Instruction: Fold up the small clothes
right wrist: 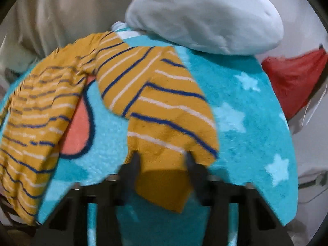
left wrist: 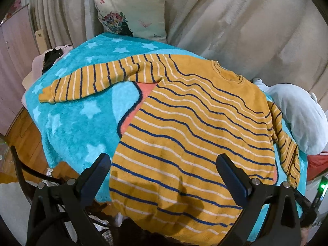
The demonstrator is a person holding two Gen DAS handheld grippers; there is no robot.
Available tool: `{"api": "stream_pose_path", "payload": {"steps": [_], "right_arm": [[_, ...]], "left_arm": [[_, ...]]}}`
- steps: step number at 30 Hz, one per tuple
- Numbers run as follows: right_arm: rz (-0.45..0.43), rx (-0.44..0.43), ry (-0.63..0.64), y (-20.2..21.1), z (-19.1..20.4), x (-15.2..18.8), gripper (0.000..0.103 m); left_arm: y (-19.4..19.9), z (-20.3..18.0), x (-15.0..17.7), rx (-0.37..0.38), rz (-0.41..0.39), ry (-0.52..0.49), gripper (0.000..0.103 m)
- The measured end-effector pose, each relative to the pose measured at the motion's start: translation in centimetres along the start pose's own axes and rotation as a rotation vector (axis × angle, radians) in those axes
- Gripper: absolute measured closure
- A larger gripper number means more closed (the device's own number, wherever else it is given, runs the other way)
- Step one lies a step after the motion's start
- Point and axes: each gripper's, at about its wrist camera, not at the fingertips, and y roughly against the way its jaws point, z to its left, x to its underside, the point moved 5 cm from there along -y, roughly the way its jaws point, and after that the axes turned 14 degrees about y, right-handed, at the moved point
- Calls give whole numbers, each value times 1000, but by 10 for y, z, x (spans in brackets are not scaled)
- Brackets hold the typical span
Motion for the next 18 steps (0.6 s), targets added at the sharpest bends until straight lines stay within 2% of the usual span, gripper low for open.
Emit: {"api": "stream_pose_path", "payload": {"steps": [1,2,4,8,11,12,13,14,16,18], "right_arm": [[-3,-30,-39,3,-9,-1,89],[-16,-68,-106,8,-24,-4,90],[-64,-58,-208,23,-55,-8,91],[-129,77,-428,50,-136,-6,91],[-100,268,-578,57,-187,12,89],[-98,258,-614,56,-195,16,87],[-103,209,-658,55,-200,22,78],[-113,171,-684,56,-201,25,65],[-152,82,-712,60,-195,32,52],[-176,-23,-720,61,-181,38,51]], "left_arm": [[1,0,0,2,-1,-2,0],[2,-1,0,4,-5,-7,0],[4,-5,0,2,-18,-19,0],[3,-7,0,-1,-23,-19,0],[0,-6,0,-10,-6,-4,0],[-1,-4,0,-15,0,3,0],[-2,-2,0,-17,2,7,0],[-2,-1,0,-19,4,16,0],[-2,1,-1,-19,3,27,0],[-4,2,0,-21,6,30,0]]}}
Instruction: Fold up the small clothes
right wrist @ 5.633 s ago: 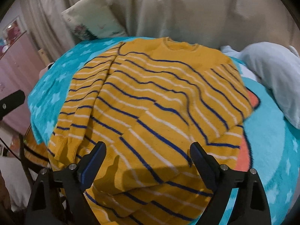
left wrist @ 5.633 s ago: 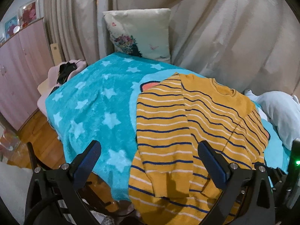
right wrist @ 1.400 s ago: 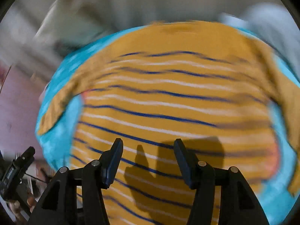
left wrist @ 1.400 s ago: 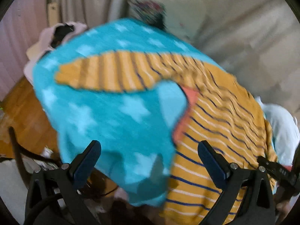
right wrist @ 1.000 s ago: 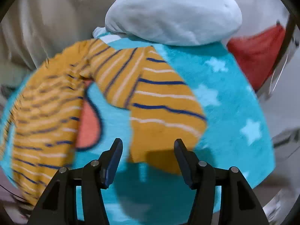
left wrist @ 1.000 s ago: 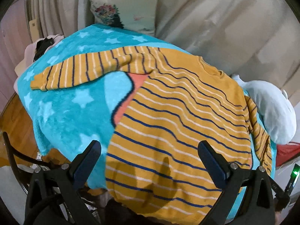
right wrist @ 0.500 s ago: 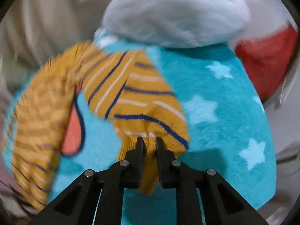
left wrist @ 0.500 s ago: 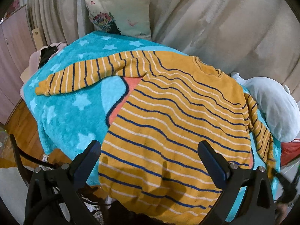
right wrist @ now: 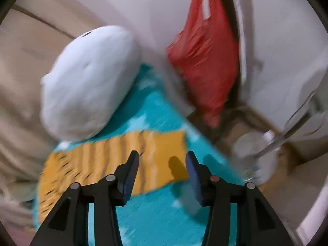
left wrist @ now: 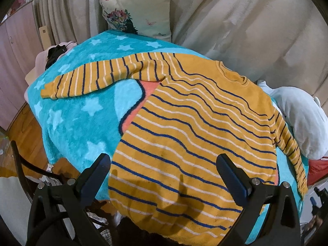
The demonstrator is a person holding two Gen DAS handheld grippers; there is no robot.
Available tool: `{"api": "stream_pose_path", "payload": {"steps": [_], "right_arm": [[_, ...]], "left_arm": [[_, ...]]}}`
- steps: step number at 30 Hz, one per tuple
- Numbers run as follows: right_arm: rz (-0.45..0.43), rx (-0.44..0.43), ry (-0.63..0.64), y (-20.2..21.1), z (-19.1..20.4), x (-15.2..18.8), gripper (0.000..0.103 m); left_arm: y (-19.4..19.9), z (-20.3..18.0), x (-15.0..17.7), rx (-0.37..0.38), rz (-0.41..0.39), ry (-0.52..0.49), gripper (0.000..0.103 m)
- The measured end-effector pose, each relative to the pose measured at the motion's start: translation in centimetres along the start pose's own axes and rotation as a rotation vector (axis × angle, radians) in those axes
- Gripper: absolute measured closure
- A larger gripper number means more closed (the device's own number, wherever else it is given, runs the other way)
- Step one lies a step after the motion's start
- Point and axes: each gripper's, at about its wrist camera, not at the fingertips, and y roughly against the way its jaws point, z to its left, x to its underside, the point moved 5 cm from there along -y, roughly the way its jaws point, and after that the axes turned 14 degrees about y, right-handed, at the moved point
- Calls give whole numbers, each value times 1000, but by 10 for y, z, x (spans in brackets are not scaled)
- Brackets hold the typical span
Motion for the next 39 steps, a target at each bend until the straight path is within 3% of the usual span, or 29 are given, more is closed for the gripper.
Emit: {"api": "stream_pose_path", "payload": {"steps": [3,5,8,13,14,15,16,21,25,30,35,39], "right_arm": [[79,-142,-82,-12,8,29,50],[124,-178,-139,-26,11,44,50],[139,-197,-204,-46,12,56,47],[55,-106,-206,-60,13,32,49],[53,-97,-206,-64,13,26,72],[63,-97,-206,-68,15,23,88],[68,-110,-207,-69,17,20,96],[-8,-60,-47,-34,53,-8,97],[-61,-108,132,-11,129,-32,97],[-51,-221,408,-13,274,-29,97],[34,-348,643,-47,430,21,97],[133,-395,768,-91,525,75,97]], "left_arm": [[-3,-3,2,5,12,-3,0],[-4,-7,5,8,16,-22,0],[-4,-12,9,9,19,-52,0],[-1,-2,7,-6,7,-37,0],[0,2,6,-12,2,-29,0],[0,5,5,-17,-3,-21,0],[1,13,2,-27,-11,-4,0],[1,53,-12,-61,-23,103,0],[-8,79,-23,-64,-10,171,0],[-18,91,-34,-37,2,172,0],[-19,109,-53,-29,-27,146,0],[-21,134,-66,-45,-37,157,0]]}}
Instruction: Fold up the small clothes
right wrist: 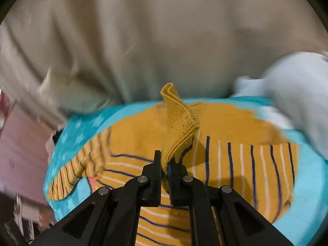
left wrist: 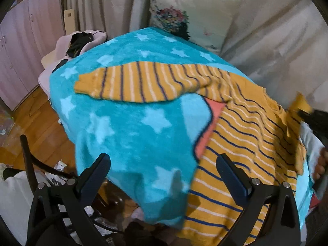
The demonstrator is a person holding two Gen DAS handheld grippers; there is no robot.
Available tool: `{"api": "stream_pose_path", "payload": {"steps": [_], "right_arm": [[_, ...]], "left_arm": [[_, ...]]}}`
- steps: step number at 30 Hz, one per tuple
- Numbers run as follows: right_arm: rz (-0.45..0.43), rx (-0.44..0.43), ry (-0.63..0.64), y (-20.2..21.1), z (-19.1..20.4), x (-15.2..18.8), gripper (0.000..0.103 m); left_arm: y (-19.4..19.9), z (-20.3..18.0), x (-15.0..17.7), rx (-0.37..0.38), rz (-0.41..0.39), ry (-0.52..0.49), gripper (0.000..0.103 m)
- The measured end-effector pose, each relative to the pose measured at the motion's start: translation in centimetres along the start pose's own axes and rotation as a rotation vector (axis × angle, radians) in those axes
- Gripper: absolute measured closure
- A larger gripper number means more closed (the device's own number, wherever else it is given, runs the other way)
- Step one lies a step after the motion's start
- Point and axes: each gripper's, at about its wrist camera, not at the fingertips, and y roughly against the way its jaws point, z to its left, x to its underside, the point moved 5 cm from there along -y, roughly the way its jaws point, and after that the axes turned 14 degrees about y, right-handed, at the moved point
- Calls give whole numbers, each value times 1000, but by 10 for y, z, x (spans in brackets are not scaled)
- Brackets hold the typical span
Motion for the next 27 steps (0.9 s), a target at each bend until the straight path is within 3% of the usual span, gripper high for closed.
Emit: {"api": "stream_pose_path", "payload": {"steps": [3,9,12,14,16,20,23,27], "right_arm": [[90,-25,52,-67,48,1,97],[229,-90,140,-146,107,18,93],[232,-113,149,-142,111,21,82],[213,-159,111,-129,107,18,67],[180,-148,95,-111,99,15,65],[175,-174,58,-92,99,21,64],[203,-254,159,-96,147,26,60],[242,-384,428,-106,255,47,46]], "left_arm": [[-6,17,-10,-17,-1,-1,0],[-21,48,-24,-39,19,47,0],[-29,60,-34,-47,27,92,0],[-33,64,-41,-51,26,114,0],[-39,71,-49,-52,31,144,0],[-49,100,-71,-44,56,310,0],[-37,115,-83,-86,-5,332,0],[-12,135,-89,-152,-101,318,0]]}}
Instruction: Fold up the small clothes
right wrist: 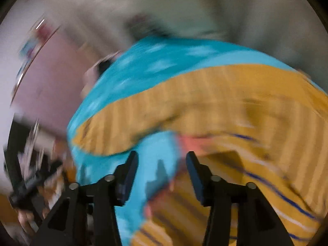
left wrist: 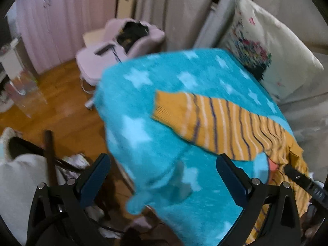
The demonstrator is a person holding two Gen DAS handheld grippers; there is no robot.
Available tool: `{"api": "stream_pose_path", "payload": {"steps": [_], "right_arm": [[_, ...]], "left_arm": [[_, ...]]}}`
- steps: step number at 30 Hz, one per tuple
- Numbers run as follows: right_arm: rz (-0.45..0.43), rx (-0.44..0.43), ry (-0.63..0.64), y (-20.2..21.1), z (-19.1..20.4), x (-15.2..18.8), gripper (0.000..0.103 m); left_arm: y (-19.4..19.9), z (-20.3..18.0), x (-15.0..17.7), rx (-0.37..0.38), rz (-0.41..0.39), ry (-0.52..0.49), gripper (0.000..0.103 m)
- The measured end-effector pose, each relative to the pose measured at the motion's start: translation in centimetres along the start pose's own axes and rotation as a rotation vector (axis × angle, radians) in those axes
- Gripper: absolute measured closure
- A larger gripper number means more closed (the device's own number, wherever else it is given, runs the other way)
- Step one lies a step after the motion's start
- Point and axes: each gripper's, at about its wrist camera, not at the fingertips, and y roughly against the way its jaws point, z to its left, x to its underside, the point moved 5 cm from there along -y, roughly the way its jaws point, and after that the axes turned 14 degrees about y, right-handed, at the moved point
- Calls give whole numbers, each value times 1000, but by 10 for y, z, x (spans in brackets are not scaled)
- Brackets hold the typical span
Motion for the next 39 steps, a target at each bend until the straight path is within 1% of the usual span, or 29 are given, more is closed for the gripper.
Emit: {"api": "stream_pose_path", "payload": {"steps": [2,3,4,6,8,10,11,12,13,15,16,17,18,21,23,24,25,26,27,28,29,30,32,34,37,38,39], "right_arm": [[37,-21,155,-26,48,-9,42],[64,-18,271,-46,81,-14,42],[75,-16,328,-54,98,-15,42],[89,2,480,-81,144,-23,41],[96,35,594,-110,180,-32,38],[111,67,649,-137,199,-39,38],[136,75,655,-149,201,-40,38],[170,80,644,-165,203,-42,38],[178,80,625,-170,201,-44,39],[147,79,550,-168,192,-53,77],[148,61,471,-163,183,-59,93],[130,23,381,-154,173,-66,93],[93,7,312,-138,161,-70,93],[-6,15,174,-92,126,-81,93],[-76,49,74,-49,88,-79,93],[-116,89,14,-22,59,-72,93],[-138,118,-28,-6,39,-67,93],[-162,154,-82,14,14,-56,93],[-186,211,-157,39,-24,-39,93],[-197,249,-201,53,-45,-29,93],[-205,293,-261,70,-75,-12,93],[-211,342,-344,90,-113,13,93],[-218,418,-461,119,-160,49,93],[-214,502,-589,144,-207,99,93],[-190,574,-736,164,-258,158,92],[-177,565,-757,165,-270,171,92],[-154,534,-783,166,-283,185,92]], "left_arm": [[12,15,-8,-7,-36,23,0],[14,20,-11,-10,-45,31,0],[19,29,-14,-18,-55,42,0],[26,45,-20,-33,-67,64,0],[31,62,-24,-44,-76,93,0],[33,74,-24,-43,-67,116,0],[33,76,-24,-39,-64,120,0],[33,79,-23,-36,-63,120,0],[33,79,-22,-36,-62,117,0],[28,75,-21,-29,-51,102,0],[27,72,-21,-20,-45,101,0],[26,68,-21,-7,-42,100,0],[25,65,-22,2,-41,97,0],[24,42,-20,47,-36,56,0],[24,23,-15,76,-30,21,0],[24,16,-11,87,-25,8,0],[25,5,-5,106,-17,-12,0],[25,0,-2,113,-12,-22,0],[27,-11,6,127,-2,-42,0],[28,-19,12,136,6,-58,0],[30,-26,18,144,11,-77,0],[31,-31,22,148,13,-91,0],[36,-47,38,157,19,-137,0],[41,-59,53,163,27,-175,0],[47,-79,76,175,37,-231,0],[49,-84,83,178,39,-247,0],[51,-90,90,182,41,-262,0]]}}
